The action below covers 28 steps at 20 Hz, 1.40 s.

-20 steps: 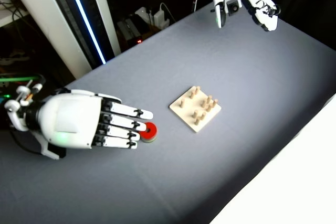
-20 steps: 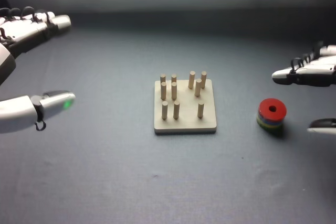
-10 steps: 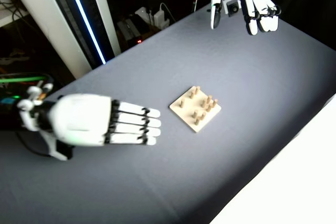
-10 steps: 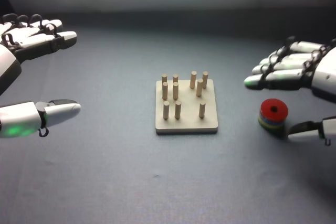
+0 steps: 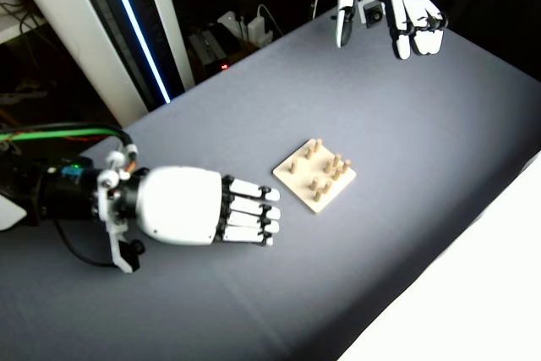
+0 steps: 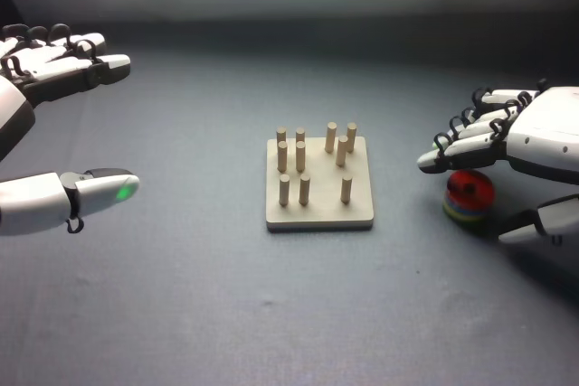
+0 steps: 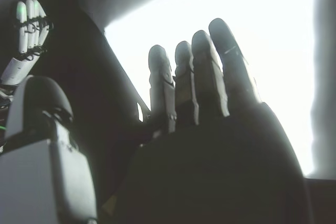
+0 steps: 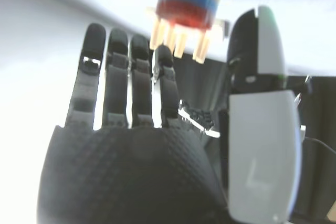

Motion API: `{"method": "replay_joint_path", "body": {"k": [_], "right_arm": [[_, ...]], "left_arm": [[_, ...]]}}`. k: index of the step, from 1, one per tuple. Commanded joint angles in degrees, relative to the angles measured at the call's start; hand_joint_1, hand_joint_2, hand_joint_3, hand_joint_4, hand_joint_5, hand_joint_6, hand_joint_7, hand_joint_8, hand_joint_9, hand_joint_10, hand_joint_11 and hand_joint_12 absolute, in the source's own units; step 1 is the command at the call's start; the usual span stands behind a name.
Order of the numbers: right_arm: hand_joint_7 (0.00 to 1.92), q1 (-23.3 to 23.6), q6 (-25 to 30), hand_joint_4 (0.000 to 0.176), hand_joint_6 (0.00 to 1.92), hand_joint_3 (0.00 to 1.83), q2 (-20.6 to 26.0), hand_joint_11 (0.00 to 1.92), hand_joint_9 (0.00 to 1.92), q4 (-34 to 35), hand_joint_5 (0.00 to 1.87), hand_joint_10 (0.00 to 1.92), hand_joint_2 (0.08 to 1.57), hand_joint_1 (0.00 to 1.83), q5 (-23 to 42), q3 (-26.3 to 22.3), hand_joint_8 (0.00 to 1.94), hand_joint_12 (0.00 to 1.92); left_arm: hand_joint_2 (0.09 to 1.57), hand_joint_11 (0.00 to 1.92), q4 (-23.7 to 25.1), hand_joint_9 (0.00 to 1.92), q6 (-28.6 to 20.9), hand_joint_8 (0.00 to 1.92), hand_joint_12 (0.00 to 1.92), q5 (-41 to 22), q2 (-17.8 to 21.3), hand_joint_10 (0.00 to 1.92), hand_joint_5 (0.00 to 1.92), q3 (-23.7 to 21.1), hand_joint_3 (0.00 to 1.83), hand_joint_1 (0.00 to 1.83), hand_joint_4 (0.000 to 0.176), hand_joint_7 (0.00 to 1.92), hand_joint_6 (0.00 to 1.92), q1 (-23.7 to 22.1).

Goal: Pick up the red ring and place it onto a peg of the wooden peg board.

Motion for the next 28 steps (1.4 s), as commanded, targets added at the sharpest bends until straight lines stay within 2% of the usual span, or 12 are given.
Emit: {"method": "replay_joint_path", "body": {"k": [1,4,6,9,11,12,13,15,18,22,25,28], "right_arm": [[0.49,0.9,0.0,0.059,0.01,0.0,0.1,0.07,0.5,1.9,0.5,0.01,0.99,1.14,5.1,0.3,0.01,1.0],[0.65,1.1,0.0,0.047,0.01,0.0,0.0,0.19,0.66,1.9,0.64,0.03,0.98,1.14,5.0,0.4,0.01,1.18],[0.71,1.2,0.0,0.0,0.02,0.0,-0.1,0.2,0.72,1.9,0.71,0.04,1.0,1.16,4.9,0.5,0.02,1.24],[0.87,1.2,0.0,0.0,0.03,0.0,-0.4,0.28,0.85,1.9,0.83,0.1,1.02,1.19,4.9,0.5,0.05,1.36],[0.92,1.2,0.0,0.0,0.0,0.0,-0.5,0.3,0.74,1.9,0.88,0.44,1.05,1.18,4.8,0.6,0.03,1.42],[0.92,1.2,0.0,0.004,0.96,0.0,-0.6,0.32,0.7,1.9,0.82,0.74,1.17,1.19,4.8,0.6,0.91,1.54],[0.97,1.2,0.0,0.002,1.17,0.0,-0.6,0.5,0.78,1.9,0.81,0.81,1.16,1.2,4.8,0.6,0.99,1.5],[0.99,1.2,0.0,0.022,1.13,0.0,-0.7,0.62,0.86,1.9,0.88,0.9,1.14,1.21,4.8,0.6,1.0,1.53],[1.14,1.2,0.0,0.0,0.88,0.0,-0.7,0.82,1.04,1.9,1.02,1.04,1.06,1.36,4.8,0.5,0.69,1.38],[1.09,1.4,0.0,0.0,0.93,0.0,-0.9,0.84,1.02,1.9,0.97,1.07,1.07,1.39,5.4,0.3,0.78,1.24],[1.09,2.9,0.1,0.0,0.77,0.0,-1.0,0.83,1.0,1.9,1.03,1.16,1.08,1.26,8.5,-0.3,1.01,1.58],[1.02,5.9,0.1,0.014,0.88,0.0,-1.8,0.73,0.93,1.5,1.03,1.05,1.1,1.23,11.1,-0.4,1.02,1.5]], "left_arm": [[1.03,0.0,0.0,0.21,-0.5,0.0,0.85,-7.3,-0.1,0.0,0.43,0.3,0.0,0.63,0.0,0.23,0.0,-0.5],[1.03,0.0,0.0,0.2,-0.5,0.0,0.8,-7.4,-0.1,0.0,0.44,0.3,0.0,0.63,0.0,0.24,0.0,-0.5],[1.04,0.0,-0.1,0.18,-0.5,0.0,0.75,-7.4,-0.1,0.0,0.44,0.3,0.0,0.63,0.0,0.23,0.0,-0.5],[1.04,0.0,-0.1,0.18,-0.6,0.0,0.72,-7.4,-0.1,0.01,0.43,0.3,0.0,0.61,0.0,0.22,0.0,-0.5],[1.04,0.0,-0.1,0.19,-0.6,0.0,0.76,-7.5,-0.1,0.01,0.43,0.4,0.0,0.63,0.0,0.23,0.0,-0.5],[1.04,0.0,-0.1,0.2,-0.6,0.0,0.8,-7.5,0.0,0.01,0.44,0.3,0.0,0.61,0.0,0.23,0.0,-0.5],[1.05,0.0,-0.1,0.21,-0.6,0.0,0.81,-7.5,0.0,0.01,0.43,0.3,0.0,0.61,0.0,0.23,0.0,-0.5],[1.04,0.0,-0.2,0.19,-0.6,0.0,0.76,-7.4,-0.1,0.0,0.42,0.3,0.0,0.58,0.0,0.22,0.0,-0.5],[1.05,0.0,-0.2,0.2,-0.7,0.0,0.75,-7.5,-0.1,0.0,0.43,0.3,0.0,0.61,0.0,0.23,0.0,-0.5],[1.05,0.0,-0.3,0.21,-0.7,0.0,0.74,-7.5,-0.1,0.0,0.43,0.3,0.0,0.59,0.0,0.24,0.0,-0.5],[1.05,0.0,-0.3,0.19,-0.7,0.0,0.66,-7.5,-0.2,0.0,0.44,0.3,0.0,0.61,0.0,0.24,0.0,-0.5],[1.06,0.0,-0.3,0.19,-0.7,0.0,0.73,-7.6,-0.2,0.0,0.43,0.3,0.0,0.61,0.0,0.23,0.0,-0.5]]}}
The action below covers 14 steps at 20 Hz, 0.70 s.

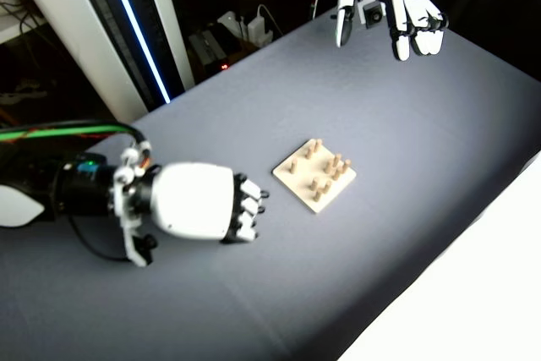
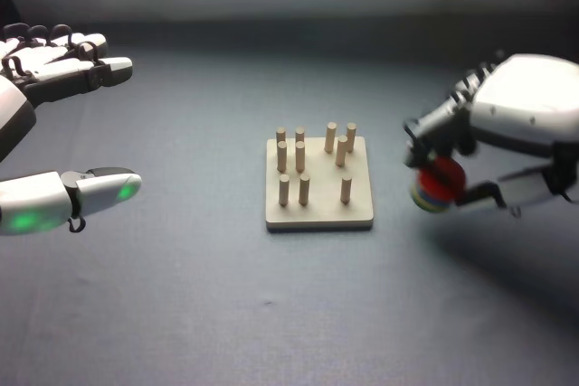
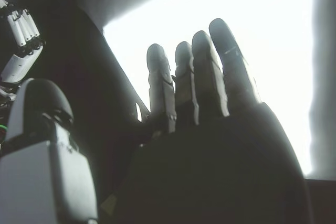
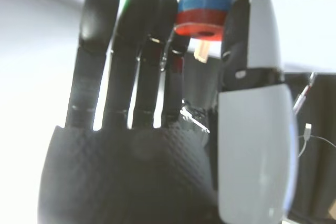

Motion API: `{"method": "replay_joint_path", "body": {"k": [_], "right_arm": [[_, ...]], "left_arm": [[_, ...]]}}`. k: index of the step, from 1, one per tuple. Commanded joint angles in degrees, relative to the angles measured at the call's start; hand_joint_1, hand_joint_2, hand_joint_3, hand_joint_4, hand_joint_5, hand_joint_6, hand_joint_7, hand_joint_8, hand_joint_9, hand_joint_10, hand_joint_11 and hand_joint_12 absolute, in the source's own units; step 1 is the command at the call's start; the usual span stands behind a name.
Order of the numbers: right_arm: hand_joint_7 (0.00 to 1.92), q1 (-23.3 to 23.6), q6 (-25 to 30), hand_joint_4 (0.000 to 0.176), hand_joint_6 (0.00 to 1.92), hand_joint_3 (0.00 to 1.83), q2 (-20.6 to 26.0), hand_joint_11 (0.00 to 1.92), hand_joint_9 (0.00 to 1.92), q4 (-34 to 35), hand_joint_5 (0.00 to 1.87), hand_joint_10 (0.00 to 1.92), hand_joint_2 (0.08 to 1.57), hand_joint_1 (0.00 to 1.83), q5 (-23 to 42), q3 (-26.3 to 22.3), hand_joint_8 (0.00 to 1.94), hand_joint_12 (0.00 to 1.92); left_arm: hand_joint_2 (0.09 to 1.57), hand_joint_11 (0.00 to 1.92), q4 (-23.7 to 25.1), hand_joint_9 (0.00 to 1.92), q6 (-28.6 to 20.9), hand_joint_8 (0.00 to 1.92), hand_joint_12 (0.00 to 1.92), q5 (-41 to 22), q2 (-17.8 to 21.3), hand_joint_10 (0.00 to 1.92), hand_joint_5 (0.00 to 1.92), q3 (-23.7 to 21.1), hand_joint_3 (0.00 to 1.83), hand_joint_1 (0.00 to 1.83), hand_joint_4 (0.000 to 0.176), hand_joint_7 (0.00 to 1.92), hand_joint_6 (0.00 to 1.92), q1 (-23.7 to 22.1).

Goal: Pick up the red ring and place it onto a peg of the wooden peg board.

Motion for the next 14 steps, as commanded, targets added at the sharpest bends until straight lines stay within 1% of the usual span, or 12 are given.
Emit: {"method": "replay_joint_path", "body": {"k": [1,3,4,5,6,8,9,10,11,12,13,14], "right_arm": [[1.04,1.1,0.1,0.0,0.76,0.0,-0.2,0.77,0.97,1.7,1.06,1.09,1.08,1.25,7.2,0.0,1.04,1.53],[1.05,3.2,0.1,0.0,0.73,0.0,-0.2,0.82,0.97,0.5,1.05,1.11,1.09,1.26,7.4,0.2,1.08,1.5],[1.09,4.0,0.1,0.0,0.77,0.0,-0.6,0.86,0.99,-0.1,1.03,1.03,1.08,1.26,7.4,0.3,0.98,1.42],[1.12,4.7,0.1,0.0,0.82,0.0,-1.2,0.8,1.01,-0.6,1.04,0.86,1.07,1.25,7.4,0.5,0.87,1.29],[1.13,5.1,0.1,0.0,0.88,0.0,-1.8,0.8,1.0,-0.7,1.0,1.03,1.07,1.36,7.4,0.7,0.76,1.22],[1.14,5.6,0.1,0.0,0.97,0.0,-3.2,0.77,0.98,-0.8,0.96,1.05,1.07,1.38,7.4,1.3,0.75,1.12],[1.13,5.7,0.1,0.0,0.98,0.0,-3.7,0.76,0.98,-0.8,0.94,1.07,1.08,1.38,7.4,1.5,0.75,1.14],[1.18,5.8,0.2,0.0,0.9,0.0,-4.6,0.8,1.06,-1.0,1.0,0.78,1.07,1.28,7.3,1.9,0.72,1.2],[1.18,5.8,0.3,0.0,0.9,0.0,-4.8,0.8,1.06,-1.1,1.0,0.78,1.07,1.28,7.2,2.0,0.72,1.2],[1.21,5.8,0.3,0.0,0.89,0.0,-5.2,0.78,1.14,-1.2,1.02,0.57,1.06,1.26,7.0,2.2,0.65,1.18],[1.23,5.8,0.4,0.0,0.9,0.0,-5.6,0.75,1.17,-1.3,1.03,0.44,1.06,1.25,6.6,2.4,0.58,1.19],[1.26,5.8,0.4,0.0,0.9,0.0,-6.1,0.8,1.22,-1.4,1.02,0.37,1.05,1.26,6.3,2.7,0.56,1.15]], "left_arm": [[1.04,0.0,-0.2,0.19,-0.3,0.0,0.78,-7.6,-0.1,0.0,0.43,0.3,0.0,0.62,0.0,0.24,0.0,-0.5],[1.04,0.0,-0.4,0.19,-0.3,0.0,0.8,-7.7,-0.1,0.0,0.42,0.3,0.0,0.6,0.0,0.23,0.0,-0.3],[1.04,0.0,-0.5,0.19,-0.3,0.0,0.8,-7.7,-0.1,0.0,0.41,0.3,0.0,0.62,0.0,0.23,0.0,-0.2],[1.03,0.0,-0.7,0.2,-0.3,0.0,0.8,-7.8,-0.1,0.01,0.39,0.2,0.0,0.58,0.0,0.24,0.0,0.0],[1.03,0.0,-0.9,0.22,-0.3,0.0,0.8,-7.9,-0.1,0.01,0.38,0.1,0.0,0.57,0.0,0.24,0.0,0.1],[1.03,0.0,-2.0,0.23,-0.3,0.01,0.8,-8.7,0.2,0.01,0.39,-0.1,0.0,0.59,0.0,0.26,0.0,0.9],[1.03,0.0,-2.6,0.23,-0.3,0.0,0.78,-9.4,0.4,0.01,0.38,-0.3,0.0,0.62,0.0,0.26,0.0,1.6],[1.06,0.0,-3.6,0.23,-0.3,0.0,0.73,-10.6,0.9,0.0,0.3,-0.6,0.01,0.67,0.0,0.24,0.0,2.6],[1.06,0.0,-4.0,0.23,-0.3,0.0,0.73,-11.0,1.0,0.0,0.3,-0.8,0.01,0.67,0.0,0.24,0.0,3.0],[1.09,0.0,-4.5,0.2,-0.3,0.01,0.6,-11.5,1.2,0.01,0.27,-0.9,0.01,0.69,0.0,0.23,0.0,3.3],[1.09,0.0,-4.9,0.2,-0.2,0.01,0.58,-12.0,1.3,0.01,0.25,-1.0,0.01,0.7,0.0,0.22,0.0,3.7],[1.1,0.0,-5.2,0.19,-0.2,0.0,0.54,-12.4,1.3,0.0,0.23,-1.1,0.01,0.72,0.001,0.21,0.0,4.0]]}}
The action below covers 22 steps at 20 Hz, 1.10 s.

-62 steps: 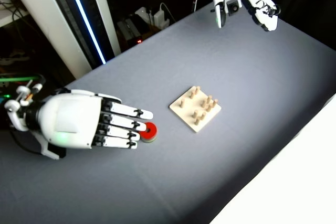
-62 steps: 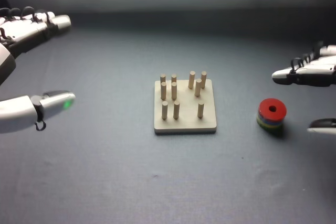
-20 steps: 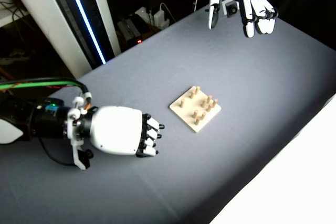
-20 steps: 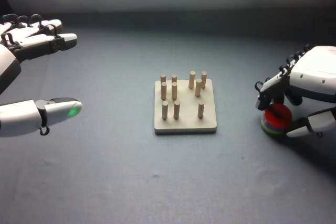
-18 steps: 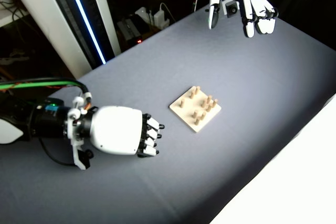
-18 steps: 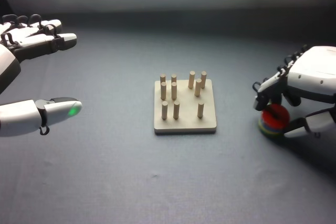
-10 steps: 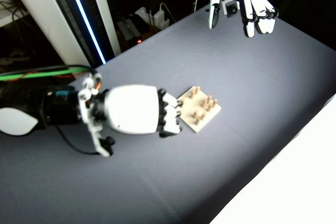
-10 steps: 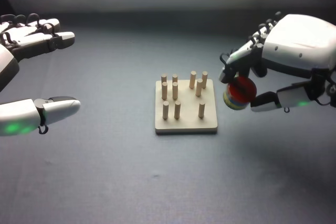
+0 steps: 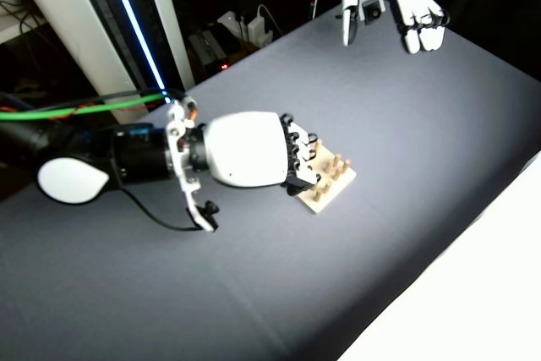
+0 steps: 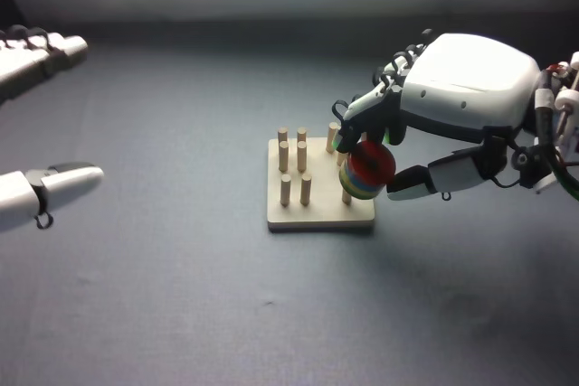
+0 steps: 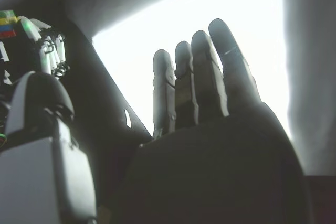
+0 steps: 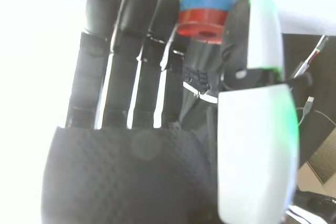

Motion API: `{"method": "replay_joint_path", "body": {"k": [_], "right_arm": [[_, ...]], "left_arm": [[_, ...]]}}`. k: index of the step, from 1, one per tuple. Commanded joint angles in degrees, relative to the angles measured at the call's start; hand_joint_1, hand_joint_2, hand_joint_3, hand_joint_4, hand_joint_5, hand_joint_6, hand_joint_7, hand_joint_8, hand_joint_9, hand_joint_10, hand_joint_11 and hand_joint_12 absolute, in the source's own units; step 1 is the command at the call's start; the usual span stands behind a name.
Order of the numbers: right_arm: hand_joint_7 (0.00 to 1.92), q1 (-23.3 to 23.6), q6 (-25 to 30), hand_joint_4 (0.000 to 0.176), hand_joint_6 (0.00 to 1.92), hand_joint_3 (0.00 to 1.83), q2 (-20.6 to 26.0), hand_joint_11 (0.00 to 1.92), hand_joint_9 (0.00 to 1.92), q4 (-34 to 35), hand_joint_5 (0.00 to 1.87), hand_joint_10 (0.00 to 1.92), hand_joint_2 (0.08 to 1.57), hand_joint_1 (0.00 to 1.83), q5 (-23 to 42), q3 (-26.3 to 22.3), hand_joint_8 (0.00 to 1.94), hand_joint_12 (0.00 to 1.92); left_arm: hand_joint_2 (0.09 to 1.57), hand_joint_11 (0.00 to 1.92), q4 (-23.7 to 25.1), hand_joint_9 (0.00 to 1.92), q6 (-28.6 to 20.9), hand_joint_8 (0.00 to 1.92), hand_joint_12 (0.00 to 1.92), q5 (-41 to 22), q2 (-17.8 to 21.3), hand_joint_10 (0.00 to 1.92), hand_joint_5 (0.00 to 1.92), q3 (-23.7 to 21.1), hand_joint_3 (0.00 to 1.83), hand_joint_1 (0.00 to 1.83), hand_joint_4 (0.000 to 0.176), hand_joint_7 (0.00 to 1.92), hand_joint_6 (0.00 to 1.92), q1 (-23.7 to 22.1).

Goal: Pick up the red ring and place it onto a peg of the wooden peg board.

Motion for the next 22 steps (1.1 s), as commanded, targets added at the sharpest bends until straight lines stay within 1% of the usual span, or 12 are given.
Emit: {"method": "replay_joint_path", "body": {"k": [1,2,3,5,6,8,9,11,15,18,20,22], "right_arm": [[1.3,0.8,0.1,0.0,0.91,0.0,-0.2,0.86,1.27,2.0,1.01,0.32,1.05,1.27,5.1,0.4,0.48,1.12],[1.31,0.8,0.1,0.0,0.86,0.0,-0.6,0.85,1.12,1.9,1.01,0.85,1.04,1.37,4.9,0.7,0.37,1.12],[1.33,0.8,0.1,0.0,0.85,0.0,-1.0,0.89,1.11,1.9,1.02,0.95,1.03,1.39,4.5,1.0,0.31,1.11],[1.36,0.8,0.1,0.0,0.84,0.0,-1.6,0.89,1.11,1.8,1.03,0.95,1.03,1.4,3.8,1.6,0.24,1.09],[1.3,0.8,0.1,0.0,0.68,0.0,-1.8,0.87,1.1,1.7,1.08,0.99,1.02,1.41,3.3,1.9,0.39,1.13],[1.27,0.8,0.1,0.0,0.71,0.0,-2.0,0.87,1.09,1.7,1.06,1.0,1.03,1.4,2.4,2.3,0.46,1.13],[1.29,0.8,0.1,0.0,0.83,0.0,-2.2,0.84,1.07,1.7,1.02,1.0,1.03,1.4,2.1,2.5,0.4,1.12],[1.28,0.9,0.1,0.0,0.89,0.0,-2.7,0.84,1.07,1.7,1.0,1.01,1.04,1.4,1.7,2.9,0.39,1.14],[1.26,1.3,0.1,0.0,0.79,0.0,-3.6,0.91,1.09,1.4,1.03,1.02,1.04,1.4,0.9,3.4,0.44,1.12],[1.15,1.4,0.1,0.0,0.7,0.0,-3.9,0.9,1.04,0.9,1.02,1.12,1.06,1.4,0.8,3.3,0.71,1.26],[1.18,1.5,0.1,0.0,0.79,0.0,-3.9,0.83,1.03,0.4,1.01,1.1,1.06,1.39,0.8,3.2,0.63,1.25],[1.11,1.5,0.1,0.0,0.84,0.0,-3.9,0.84,1.01,0.1,0.99,1.12,1.07,1.39,0.8,3.0,0.74,1.26]], "left_arm": [[1.1,0.0,-0.1,0.19,-0.2,0.0,0.53,-8.0,0.2,0.0,0.23,-0.1,0.0,0.72,0.003,0.21,0.0,-0.1],[1.09,0.0,-0.3,0.19,-0.2,0.0,0.53,-8.2,0.2,0.0,0.23,-0.2,0.0,0.73,0.0,0.21,0.0,0.1],[1.09,0.0,-0.5,0.19,-0.2,0.0,0.54,-8.5,0.2,0.0,0.23,-0.3,0.0,0.74,0.0,0.21,0.0,0.2],[1.09,0.0,-0.5,0.19,-0.2,0.0,0.51,-8.5,0.3,0.0,0.23,-0.3,0.0,0.72,0.0,0.22,0.0,0.3],[1.08,0.0,-0.5,0.2,-0.2,0.0,0.55,-8.6,0.3,0.0,0.23,-0.3,0.0,0.73,0.0,0.23,0.0,0.3],[1.08,0.0,-0.5,0.2,-0.2,0.0,0.56,-8.7,0.3,0.0,0.23,-0.3,0.0,0.73,0.0,0.23,0.0,0.3],[1.09,0.0,-0.5,0.19,-0.2,0.0,0.52,-8.7,0.3,0.0,0.22,-0.3,0.0,0.72,0.0,0.21,0.0,0.3],[1.09,0.0,-0.5,0.2,-0.2,0.0,0.57,-8.7,0.3,0.01,0.23,-0.3,0.0,0.74,0.0,0.22,0.0,0.3],[1.08,0.0,-0.5,0.2,-0.2,0.0,0.58,-8.9,0.2,0.0,0.25,-0.3,0.0,0.76,0.0,0.24,0.0,0.3],[1.08,0.0,-0.5,0.21,-0.4,0.0,0.58,-8.9,0.0,0.0,0.26,-0.3,0.0,0.74,0.0,0.24,0.0,0.3],[1.08,0.0,-0.5,0.22,-0.4,0.0,0.61,-8.9,-0.1,0.0,0.27,-0.3,0.0,0.75,0.0,0.25,0.0,0.3],[1.07,0.0,-0.5,0.22,-0.5,0.0,0.61,-8.9,-0.1,0.0,0.27,-0.3,0.0,0.76,0.0,0.24,0.0,0.3]]}}
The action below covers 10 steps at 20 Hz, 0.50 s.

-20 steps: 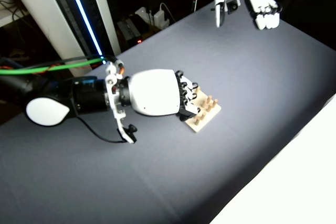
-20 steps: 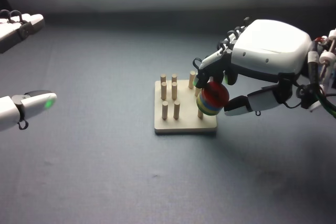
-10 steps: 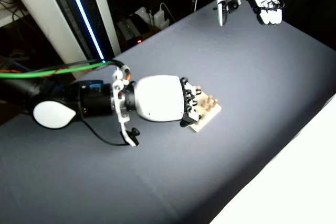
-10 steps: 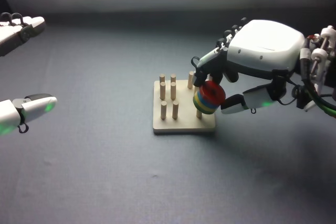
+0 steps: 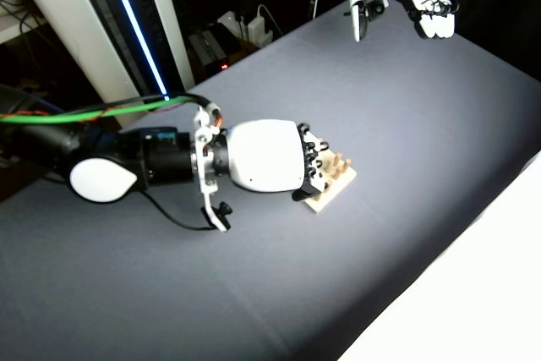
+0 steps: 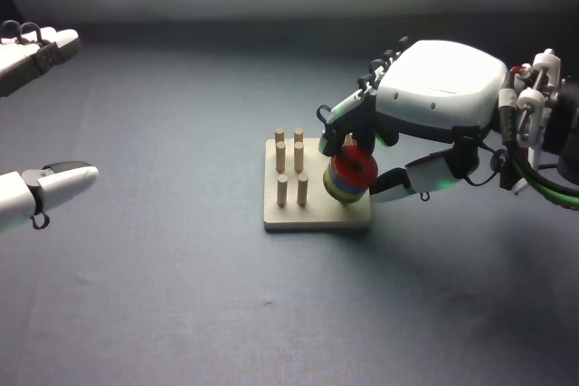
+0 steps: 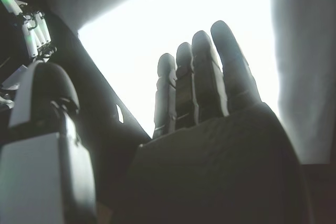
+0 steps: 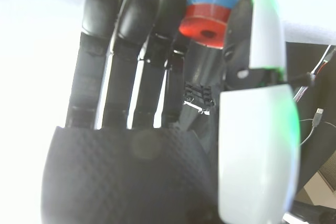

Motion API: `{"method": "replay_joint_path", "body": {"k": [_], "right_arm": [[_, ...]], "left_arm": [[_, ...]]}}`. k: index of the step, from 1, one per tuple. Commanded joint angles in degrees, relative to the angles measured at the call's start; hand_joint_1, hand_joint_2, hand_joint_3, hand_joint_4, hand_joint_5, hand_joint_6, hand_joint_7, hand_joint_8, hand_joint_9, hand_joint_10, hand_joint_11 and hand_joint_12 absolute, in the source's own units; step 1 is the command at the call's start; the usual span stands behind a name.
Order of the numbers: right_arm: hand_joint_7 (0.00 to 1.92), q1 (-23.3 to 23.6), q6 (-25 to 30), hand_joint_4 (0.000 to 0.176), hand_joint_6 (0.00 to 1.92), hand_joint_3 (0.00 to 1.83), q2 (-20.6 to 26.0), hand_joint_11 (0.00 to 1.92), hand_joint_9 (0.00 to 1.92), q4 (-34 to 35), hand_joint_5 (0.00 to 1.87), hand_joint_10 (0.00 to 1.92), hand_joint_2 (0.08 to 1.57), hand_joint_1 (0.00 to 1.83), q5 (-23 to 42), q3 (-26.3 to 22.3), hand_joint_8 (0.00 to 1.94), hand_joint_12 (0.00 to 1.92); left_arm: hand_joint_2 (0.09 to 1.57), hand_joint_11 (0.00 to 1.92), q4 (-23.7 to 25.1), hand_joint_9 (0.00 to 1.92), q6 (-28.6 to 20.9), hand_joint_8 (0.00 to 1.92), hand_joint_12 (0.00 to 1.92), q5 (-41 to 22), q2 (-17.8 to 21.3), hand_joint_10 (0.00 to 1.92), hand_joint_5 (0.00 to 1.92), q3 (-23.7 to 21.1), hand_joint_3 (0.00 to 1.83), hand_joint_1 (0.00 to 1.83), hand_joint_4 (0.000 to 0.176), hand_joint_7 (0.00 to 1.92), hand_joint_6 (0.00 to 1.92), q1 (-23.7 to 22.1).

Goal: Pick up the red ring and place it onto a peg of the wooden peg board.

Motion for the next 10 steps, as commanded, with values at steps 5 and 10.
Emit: {"method": "replay_joint_path", "body": {"k": [5,10], "right_arm": [[0.59,0.5,0.1,0.009,0.01,0.0,0.4,0.21,0.58,0.9,0.62,0.31,0.96,1.1,4.8,-1.0,0.02,1.24],[0.46,0.5,0.1,0.019,0.0,0.0,2.6,0.06,0.49,4.3,0.5,0.08,0.95,1.07,9.5,-3.4,0.0,1.16]], "left_arm": [[1.07,0.0,0.0,0.22,-0.6,0.0,0.64,-7.5,-0.1,0.0,0.27,0.1,0.0,0.74,0.0,0.25,0.0,-0.5],[1.07,0.0,-0.1,0.22,-0.9,0.0,0.6,-8.2,-0.1,0.01,0.28,-0.3,0.0,0.71,0.0,0.25,0.0,-0.4]]}}
